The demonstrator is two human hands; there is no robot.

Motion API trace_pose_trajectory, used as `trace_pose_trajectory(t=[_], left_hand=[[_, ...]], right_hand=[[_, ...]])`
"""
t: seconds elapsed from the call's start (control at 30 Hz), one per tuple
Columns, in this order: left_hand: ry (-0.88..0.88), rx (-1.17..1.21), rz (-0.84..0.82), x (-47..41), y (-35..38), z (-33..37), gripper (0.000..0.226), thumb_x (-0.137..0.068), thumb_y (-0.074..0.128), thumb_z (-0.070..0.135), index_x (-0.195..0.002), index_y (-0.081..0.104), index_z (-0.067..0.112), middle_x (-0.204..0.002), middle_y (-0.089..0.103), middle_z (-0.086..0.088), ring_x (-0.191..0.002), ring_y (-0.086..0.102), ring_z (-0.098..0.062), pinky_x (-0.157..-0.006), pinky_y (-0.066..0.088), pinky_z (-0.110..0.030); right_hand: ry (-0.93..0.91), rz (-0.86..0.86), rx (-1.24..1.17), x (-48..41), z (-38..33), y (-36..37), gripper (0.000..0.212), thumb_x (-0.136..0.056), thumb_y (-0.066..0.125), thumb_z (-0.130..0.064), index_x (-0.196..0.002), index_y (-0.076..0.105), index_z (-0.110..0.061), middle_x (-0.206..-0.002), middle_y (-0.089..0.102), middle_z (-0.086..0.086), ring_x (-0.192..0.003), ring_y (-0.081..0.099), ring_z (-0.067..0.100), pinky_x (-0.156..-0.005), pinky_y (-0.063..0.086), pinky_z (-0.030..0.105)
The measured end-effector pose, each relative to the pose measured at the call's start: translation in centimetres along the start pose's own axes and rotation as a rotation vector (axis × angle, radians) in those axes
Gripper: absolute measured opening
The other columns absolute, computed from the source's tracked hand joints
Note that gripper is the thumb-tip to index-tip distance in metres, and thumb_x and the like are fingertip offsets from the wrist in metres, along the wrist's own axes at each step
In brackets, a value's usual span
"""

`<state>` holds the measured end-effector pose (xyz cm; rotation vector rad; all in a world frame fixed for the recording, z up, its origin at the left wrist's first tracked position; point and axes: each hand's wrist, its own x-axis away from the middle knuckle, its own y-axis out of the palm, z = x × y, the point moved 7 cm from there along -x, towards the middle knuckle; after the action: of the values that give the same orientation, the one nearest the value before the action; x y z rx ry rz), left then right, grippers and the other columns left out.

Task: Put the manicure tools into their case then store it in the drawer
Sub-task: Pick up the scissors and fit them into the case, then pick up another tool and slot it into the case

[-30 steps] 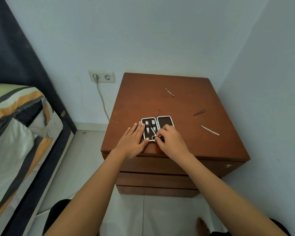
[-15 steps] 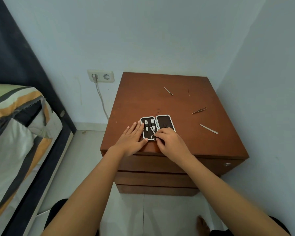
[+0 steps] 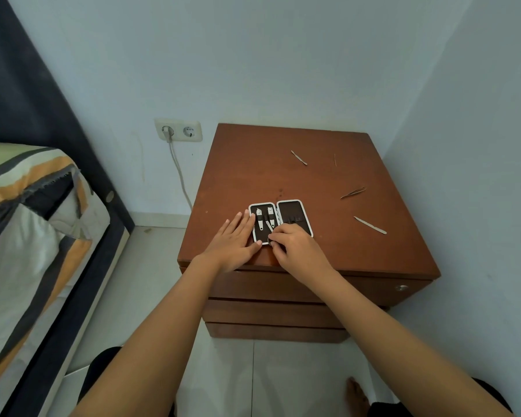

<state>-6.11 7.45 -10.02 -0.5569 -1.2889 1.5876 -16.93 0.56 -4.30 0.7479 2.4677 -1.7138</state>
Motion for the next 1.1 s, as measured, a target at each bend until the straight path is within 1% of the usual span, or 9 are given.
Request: trace_pose_trajectory(t=[0.27, 0.47, 0.63, 0.77, 0.8, 0.87, 0.97, 1.03, 1.1], left_hand=[[-0.001, 0.003, -0.003, 0.1, -0.1, 0.2, 0.066, -0.098, 0.022, 0.047, -0.147, -0.013, 0.019, -0.157, -0.016, 0.0, -0.143, -0.018, -0.012, -0.114, -0.011, -0.031], [0.0, 0.015, -0.019, 0.0, -0.1, 0.1, 0.066, -0.099, 0.023, 0.044, -0.147, -0.013, 0.019, -0.157, -0.017, 0.001, -0.142, -0.019, -0.011, -0.115, -0.011, -0.032], [0.008, 0.008, -0.007, 0.1, -0.1, 0.1, 0.066, -0.099, 0.022, 0.045, -0.147, -0.014, 0.019, -0.157, -0.017, 0.001, -0.142, -0.019, -0.011, -0.115, -0.011, -0.032], [0.012, -0.005, 0.034, 0.2, 0.0, 0.1, 0.066, -0.098, 0.021, 0.048, -0.148, -0.012, 0.02, -0.158, -0.015, 0.001, -0.143, -0.017, -0.01, -0.115, -0.011, -0.031], [0.014, -0.011, 0.057, 0.2, 0.0, 0.1, 0.066, -0.097, 0.021, 0.049, -0.148, -0.011, 0.02, -0.158, -0.013, 0.001, -0.143, -0.016, -0.01, -0.115, -0.01, -0.03], [0.013, -0.017, 0.116, 0.4, -0.1, 0.3, 0.068, -0.097, 0.021, 0.052, -0.149, -0.008, 0.02, -0.158, -0.01, 0.001, -0.144, -0.014, -0.01, -0.115, -0.01, -0.03], [-0.005, -0.024, 0.202, 0.7, -0.2, 0.4, 0.073, -0.093, 0.018, 0.061, -0.149, -0.005, 0.021, -0.159, -0.005, 0.002, -0.144, -0.011, -0.01, -0.114, -0.01, -0.029], [-0.018, -0.044, 0.233, 0.7, -0.1, 0.4, 0.08, -0.085, 0.009, 0.068, -0.149, -0.004, 0.022, -0.159, -0.004, 0.003, -0.144, -0.009, -0.009, -0.114, -0.01, -0.029], [-0.025, -0.056, 0.254, 0.7, -0.1, 0.4, 0.085, -0.078, 0.002, 0.071, -0.149, -0.004, 0.023, -0.159, -0.004, 0.004, -0.144, -0.009, -0.008, -0.115, -0.009, -0.029]], right_hand=[[0.0, -0.034, -0.016, 0.3, -0.4, 0.6, 0.025, -0.088, 0.057, -0.014, -0.108, 0.066, -0.002, -0.105, 0.062, 0.01, -0.1, 0.054, 0.025, -0.086, 0.046, 0.032], [0.003, -0.063, -0.01, -0.6, 0.2, 1.2, 0.025, -0.089, 0.053, -0.009, -0.11, 0.065, -0.002, -0.11, 0.061, 0.011, -0.105, 0.053, 0.026, -0.091, 0.044, 0.032], [-0.012, -0.162, -0.007, -1.3, 0.6, 2.0, 0.033, -0.091, 0.051, -0.017, -0.121, 0.058, -0.006, -0.123, 0.055, 0.008, -0.116, 0.048, 0.023, -0.101, 0.041, 0.034], [-0.007, -0.25, -0.089, -1.6, 1.0, 1.7, 0.035, -0.091, 0.051, -0.016, -0.125, 0.055, -0.007, -0.128, 0.053, 0.007, -0.121, 0.045, 0.02, -0.104, 0.032, 0.026], [0.016, -0.218, -0.147, -1.9, 1.4, 1.0, 0.033, -0.09, 0.053, -0.014, -0.122, 0.057, -0.006, -0.125, 0.055, 0.008, -0.119, 0.048, 0.02, -0.103, 0.033, 0.025], [0.095, -0.041, -0.235, -2.6, 3.4, -1.5, 0.027, -0.087, 0.056, -0.008, -0.113, 0.063, -0.004, -0.115, 0.061, 0.013, -0.11, 0.055, 0.023, -0.099, 0.037, 0.024], [0.317, 0.206, -0.189, -3.3, 8.8, -5.6, 0.021, -0.086, 0.056, -0.006, -0.104, 0.066, -0.002, -0.108, 0.064, 0.016, -0.103, 0.059, 0.027, -0.091, 0.037, 0.023], [0.474, 0.259, -0.15, -3.4, 12.9, -7.2, 0.02, -0.087, 0.055, -0.008, -0.103, 0.065, -0.001, -0.108, 0.064, 0.018, -0.101, 0.059, 0.03, -0.091, 0.04, 0.027], [0.608, 0.243, -0.101, -3.5, 16.5, -7.8, 0.023, -0.088, 0.055, -0.013, -0.106, 0.062, -0.002, -0.111, 0.06, 0.019, -0.103, 0.057, 0.03, -0.092, 0.041, 0.031]])
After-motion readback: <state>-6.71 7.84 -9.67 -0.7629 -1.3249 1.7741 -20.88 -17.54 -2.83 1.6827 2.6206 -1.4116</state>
